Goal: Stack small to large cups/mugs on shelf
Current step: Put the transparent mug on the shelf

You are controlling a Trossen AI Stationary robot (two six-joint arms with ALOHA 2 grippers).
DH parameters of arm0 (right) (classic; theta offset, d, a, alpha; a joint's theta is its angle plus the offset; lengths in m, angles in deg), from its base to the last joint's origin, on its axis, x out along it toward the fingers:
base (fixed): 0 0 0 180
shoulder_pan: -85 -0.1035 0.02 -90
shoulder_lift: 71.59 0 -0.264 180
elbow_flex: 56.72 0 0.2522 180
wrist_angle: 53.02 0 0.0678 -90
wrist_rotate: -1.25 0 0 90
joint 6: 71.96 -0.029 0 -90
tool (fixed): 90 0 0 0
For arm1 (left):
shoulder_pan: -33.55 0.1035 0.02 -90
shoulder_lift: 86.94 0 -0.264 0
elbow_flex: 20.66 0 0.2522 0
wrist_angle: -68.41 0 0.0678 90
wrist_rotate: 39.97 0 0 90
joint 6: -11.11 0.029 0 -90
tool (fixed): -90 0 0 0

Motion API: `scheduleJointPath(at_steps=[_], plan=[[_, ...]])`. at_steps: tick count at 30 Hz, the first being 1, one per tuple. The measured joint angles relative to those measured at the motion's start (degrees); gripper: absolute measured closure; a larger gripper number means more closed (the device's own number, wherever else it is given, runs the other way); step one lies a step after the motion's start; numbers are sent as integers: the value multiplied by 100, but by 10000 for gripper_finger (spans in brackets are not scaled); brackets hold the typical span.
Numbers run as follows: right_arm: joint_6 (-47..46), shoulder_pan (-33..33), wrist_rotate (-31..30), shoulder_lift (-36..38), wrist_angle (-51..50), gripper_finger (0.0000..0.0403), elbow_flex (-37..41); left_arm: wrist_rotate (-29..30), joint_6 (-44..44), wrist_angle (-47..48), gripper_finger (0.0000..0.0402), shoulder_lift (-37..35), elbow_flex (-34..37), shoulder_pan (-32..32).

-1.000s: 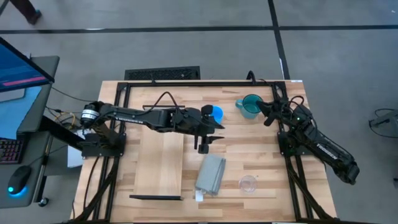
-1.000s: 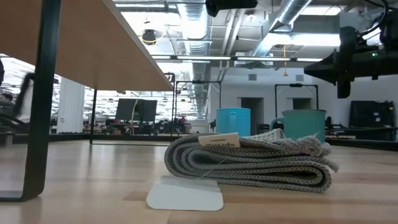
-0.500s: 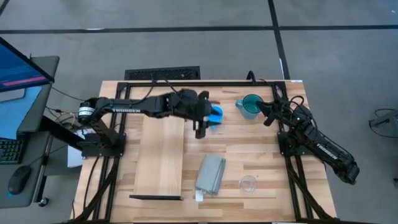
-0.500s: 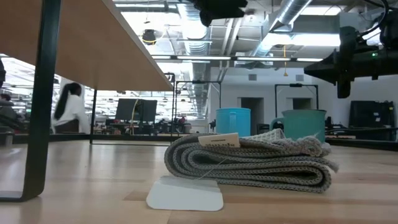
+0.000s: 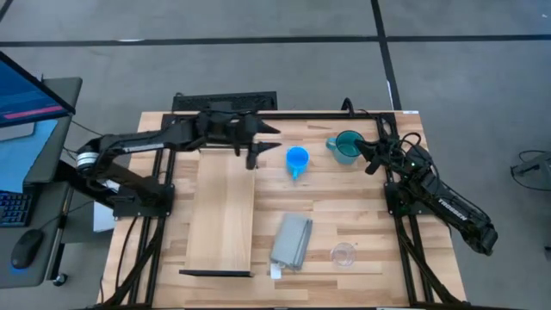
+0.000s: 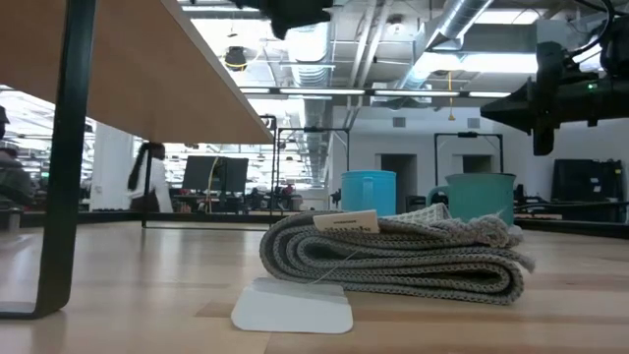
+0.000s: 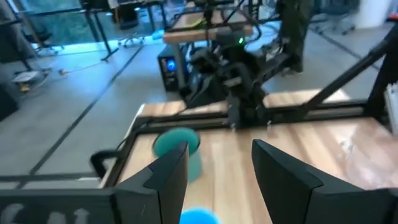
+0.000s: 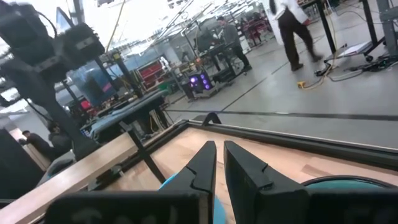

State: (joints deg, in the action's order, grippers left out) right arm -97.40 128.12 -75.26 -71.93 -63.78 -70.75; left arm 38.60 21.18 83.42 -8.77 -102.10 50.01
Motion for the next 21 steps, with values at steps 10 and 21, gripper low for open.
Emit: scheduleJointPath(at_steps=[10,21], plan=[[522,-651,430,-38,1299,347,-396,-125,-510,-891,233,-1281,1681,577],[338,-809,-27,-5,1383,344,-524,270,-823,-1118,233,-2832,2847,989]])
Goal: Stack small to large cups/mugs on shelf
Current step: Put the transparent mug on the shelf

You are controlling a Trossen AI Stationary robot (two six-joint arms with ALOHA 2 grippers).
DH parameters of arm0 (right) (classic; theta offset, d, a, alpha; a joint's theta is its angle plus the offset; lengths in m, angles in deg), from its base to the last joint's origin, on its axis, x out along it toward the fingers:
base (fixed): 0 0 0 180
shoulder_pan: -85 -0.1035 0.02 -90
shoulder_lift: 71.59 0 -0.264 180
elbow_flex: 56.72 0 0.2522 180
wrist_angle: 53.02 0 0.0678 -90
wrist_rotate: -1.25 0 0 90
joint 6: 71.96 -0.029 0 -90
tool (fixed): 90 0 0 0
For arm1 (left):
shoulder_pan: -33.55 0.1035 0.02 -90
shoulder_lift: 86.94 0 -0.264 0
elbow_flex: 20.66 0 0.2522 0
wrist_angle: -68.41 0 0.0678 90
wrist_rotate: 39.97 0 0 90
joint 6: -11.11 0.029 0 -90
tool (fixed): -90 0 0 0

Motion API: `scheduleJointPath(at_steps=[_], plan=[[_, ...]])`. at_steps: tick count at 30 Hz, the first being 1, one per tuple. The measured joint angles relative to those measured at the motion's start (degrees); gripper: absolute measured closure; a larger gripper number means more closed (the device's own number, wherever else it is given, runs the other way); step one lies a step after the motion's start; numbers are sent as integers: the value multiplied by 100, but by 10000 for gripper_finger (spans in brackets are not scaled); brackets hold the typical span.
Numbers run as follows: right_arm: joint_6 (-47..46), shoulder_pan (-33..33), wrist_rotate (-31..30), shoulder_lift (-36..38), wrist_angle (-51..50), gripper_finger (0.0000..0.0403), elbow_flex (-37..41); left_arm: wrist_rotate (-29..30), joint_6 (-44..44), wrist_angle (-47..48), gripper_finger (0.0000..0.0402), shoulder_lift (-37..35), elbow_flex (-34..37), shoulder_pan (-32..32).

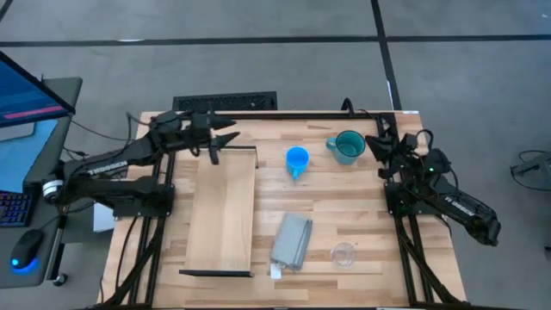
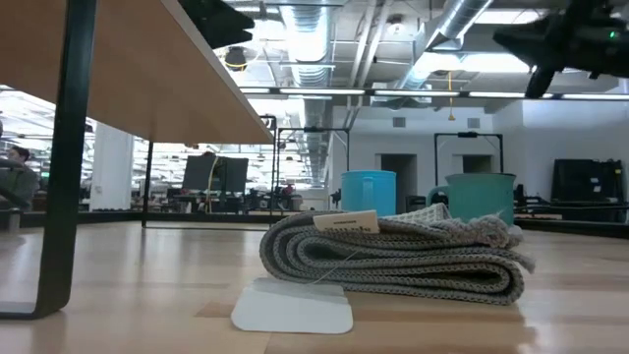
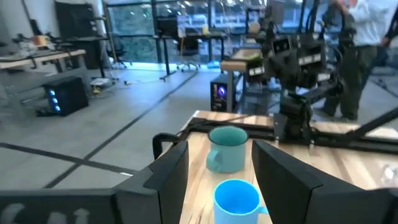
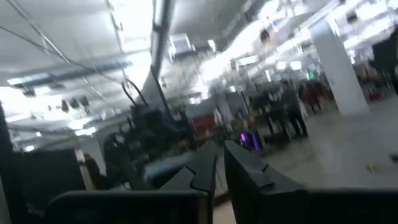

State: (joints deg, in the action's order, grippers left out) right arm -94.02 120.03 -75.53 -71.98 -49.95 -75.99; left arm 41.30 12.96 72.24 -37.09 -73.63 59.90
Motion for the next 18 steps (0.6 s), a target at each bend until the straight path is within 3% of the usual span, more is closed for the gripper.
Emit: scheduleJointPath(at_steps=[9,18], plan=[[-53,-2,4,-4,-318,273,2,72,-276,-3,233,-1134,915,230],[-427,-11,-123,-2,-310,215,0,691,-122,38,233,-1744,1225,241]])
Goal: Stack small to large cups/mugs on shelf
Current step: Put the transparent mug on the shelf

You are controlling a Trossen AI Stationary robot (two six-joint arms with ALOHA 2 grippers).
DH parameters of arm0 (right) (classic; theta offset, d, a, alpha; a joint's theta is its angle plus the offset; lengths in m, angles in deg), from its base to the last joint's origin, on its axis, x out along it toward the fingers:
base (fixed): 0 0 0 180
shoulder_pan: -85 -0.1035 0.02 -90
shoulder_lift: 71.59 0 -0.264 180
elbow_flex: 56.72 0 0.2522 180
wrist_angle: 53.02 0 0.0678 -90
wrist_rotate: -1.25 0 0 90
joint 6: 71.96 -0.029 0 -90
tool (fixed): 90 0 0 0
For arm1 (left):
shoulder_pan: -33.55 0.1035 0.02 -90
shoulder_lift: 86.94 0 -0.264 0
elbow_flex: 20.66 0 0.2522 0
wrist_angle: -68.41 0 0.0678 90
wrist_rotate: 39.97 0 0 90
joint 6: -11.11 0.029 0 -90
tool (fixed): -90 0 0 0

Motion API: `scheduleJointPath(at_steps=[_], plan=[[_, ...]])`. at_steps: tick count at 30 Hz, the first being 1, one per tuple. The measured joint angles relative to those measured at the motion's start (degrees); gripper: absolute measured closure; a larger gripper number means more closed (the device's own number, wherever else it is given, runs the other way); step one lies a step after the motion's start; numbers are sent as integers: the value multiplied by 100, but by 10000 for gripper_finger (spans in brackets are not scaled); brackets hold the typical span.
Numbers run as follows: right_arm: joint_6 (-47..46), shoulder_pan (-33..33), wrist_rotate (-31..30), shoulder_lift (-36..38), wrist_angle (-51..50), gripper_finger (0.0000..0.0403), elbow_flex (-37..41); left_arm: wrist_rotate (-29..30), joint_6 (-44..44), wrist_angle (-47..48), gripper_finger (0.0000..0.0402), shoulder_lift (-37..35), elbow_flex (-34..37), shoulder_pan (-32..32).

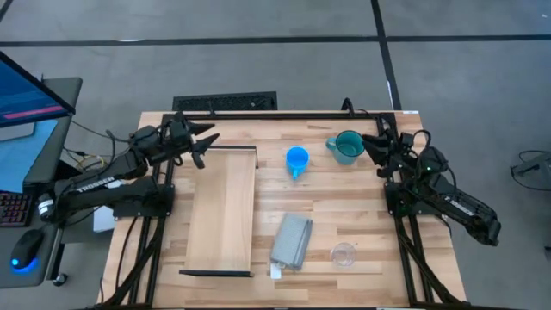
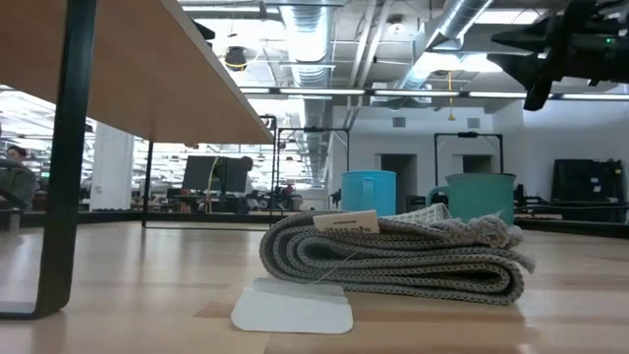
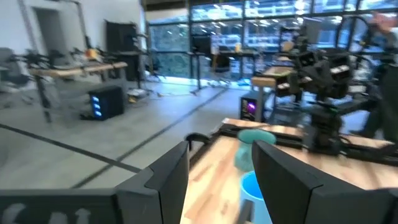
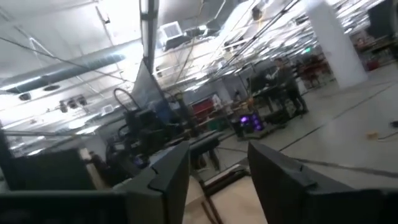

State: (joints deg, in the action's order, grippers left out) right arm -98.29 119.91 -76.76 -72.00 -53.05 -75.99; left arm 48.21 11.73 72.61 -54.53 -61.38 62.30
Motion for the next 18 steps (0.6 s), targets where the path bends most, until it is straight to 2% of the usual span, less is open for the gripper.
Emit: scheduleJointPath(at_steps=[4,6,12,18], plan=[[-148,27,-1051,0,-3,212,0,232,-132,-2,233,-36,0,0],[-406,25,-1214,0,17,213,0,251,-134,5,233,-34,0,0],[122,-14,-922,0,279,222,-30,251,-133,168,233,-27,0,-4],[897,-226,-831,-4,154,227,-455,251,-132,208,233,-27,0,-4]])
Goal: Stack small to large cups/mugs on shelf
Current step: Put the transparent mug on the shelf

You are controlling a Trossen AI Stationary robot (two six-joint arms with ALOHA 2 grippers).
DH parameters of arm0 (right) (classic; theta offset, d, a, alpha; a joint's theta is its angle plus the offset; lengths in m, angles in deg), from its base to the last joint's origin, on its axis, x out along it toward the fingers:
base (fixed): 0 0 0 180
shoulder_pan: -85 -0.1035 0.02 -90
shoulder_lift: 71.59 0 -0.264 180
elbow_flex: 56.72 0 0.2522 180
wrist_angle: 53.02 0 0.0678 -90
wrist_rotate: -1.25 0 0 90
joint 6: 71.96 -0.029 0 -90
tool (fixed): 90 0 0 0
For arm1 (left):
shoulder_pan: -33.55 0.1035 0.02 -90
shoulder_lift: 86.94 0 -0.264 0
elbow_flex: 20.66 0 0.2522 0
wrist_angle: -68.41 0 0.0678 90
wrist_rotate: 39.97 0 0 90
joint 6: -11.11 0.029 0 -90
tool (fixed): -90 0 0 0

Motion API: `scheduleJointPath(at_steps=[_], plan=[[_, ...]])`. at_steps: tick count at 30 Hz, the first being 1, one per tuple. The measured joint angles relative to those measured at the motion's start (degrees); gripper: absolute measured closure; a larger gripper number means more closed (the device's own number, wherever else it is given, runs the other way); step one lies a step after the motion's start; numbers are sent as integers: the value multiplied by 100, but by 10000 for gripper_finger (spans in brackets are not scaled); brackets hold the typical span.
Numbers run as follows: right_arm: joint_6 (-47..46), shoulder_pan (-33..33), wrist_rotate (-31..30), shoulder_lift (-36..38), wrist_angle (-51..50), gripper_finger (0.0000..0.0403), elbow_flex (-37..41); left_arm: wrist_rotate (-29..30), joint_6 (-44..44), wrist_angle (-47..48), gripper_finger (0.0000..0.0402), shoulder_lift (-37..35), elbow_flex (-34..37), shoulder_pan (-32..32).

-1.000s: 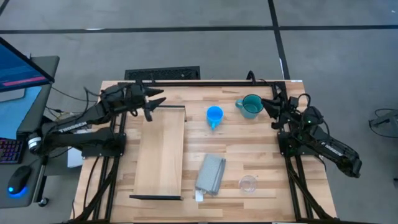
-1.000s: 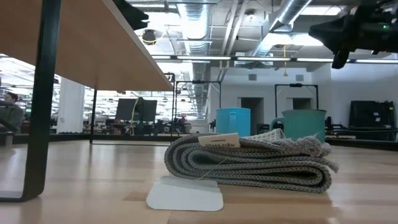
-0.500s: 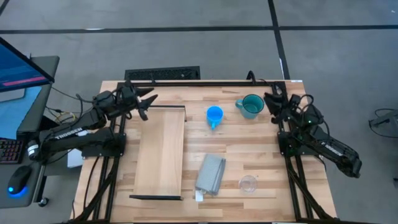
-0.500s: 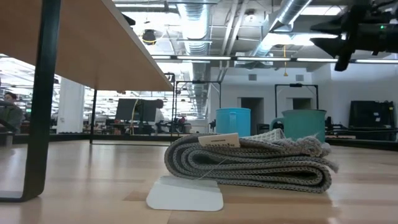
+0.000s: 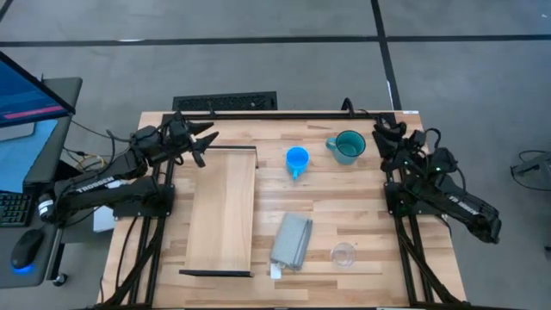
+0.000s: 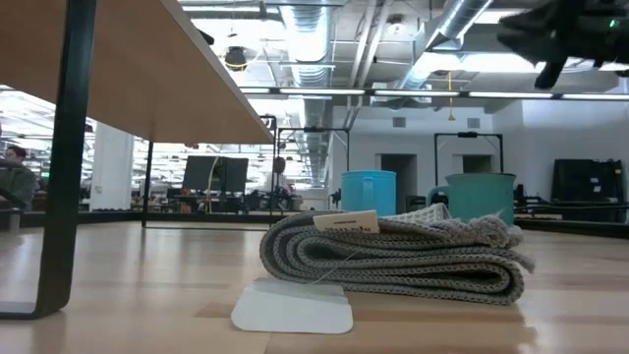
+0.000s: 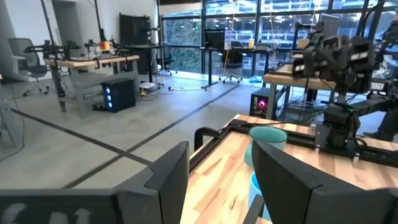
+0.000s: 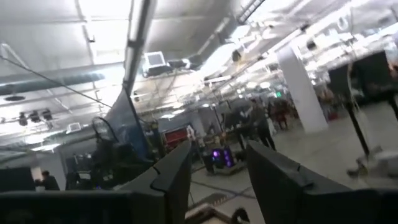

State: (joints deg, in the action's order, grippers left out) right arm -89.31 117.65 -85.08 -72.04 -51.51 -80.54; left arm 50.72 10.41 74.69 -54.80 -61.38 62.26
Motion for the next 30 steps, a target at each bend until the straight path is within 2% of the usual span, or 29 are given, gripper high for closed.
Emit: scheduleJointPath(at_steps=[3,7,14,17,23,30], plan=[[187,-138,129,-122,-184,227,-376,0,-1,113,233,0,-2,0],[468,-373,390,-515,-985,228,-1058,0,-1,128,233,0,-2,0],[1459,-964,450,-1808,-1903,229,-2237,-2,-4,154,233,0,-2,0],[1778,-1168,447,-2327,-2761,230,-2917,-2,-4,156,233,0,-2,0],[1845,-1646,447,-3237,-4233,232,-4193,-4,-58,207,233,0,-2,0],[1936,-2311,393,-4132,-5194,232,-5000,-7,-63,209,233,0,-2,-2]])
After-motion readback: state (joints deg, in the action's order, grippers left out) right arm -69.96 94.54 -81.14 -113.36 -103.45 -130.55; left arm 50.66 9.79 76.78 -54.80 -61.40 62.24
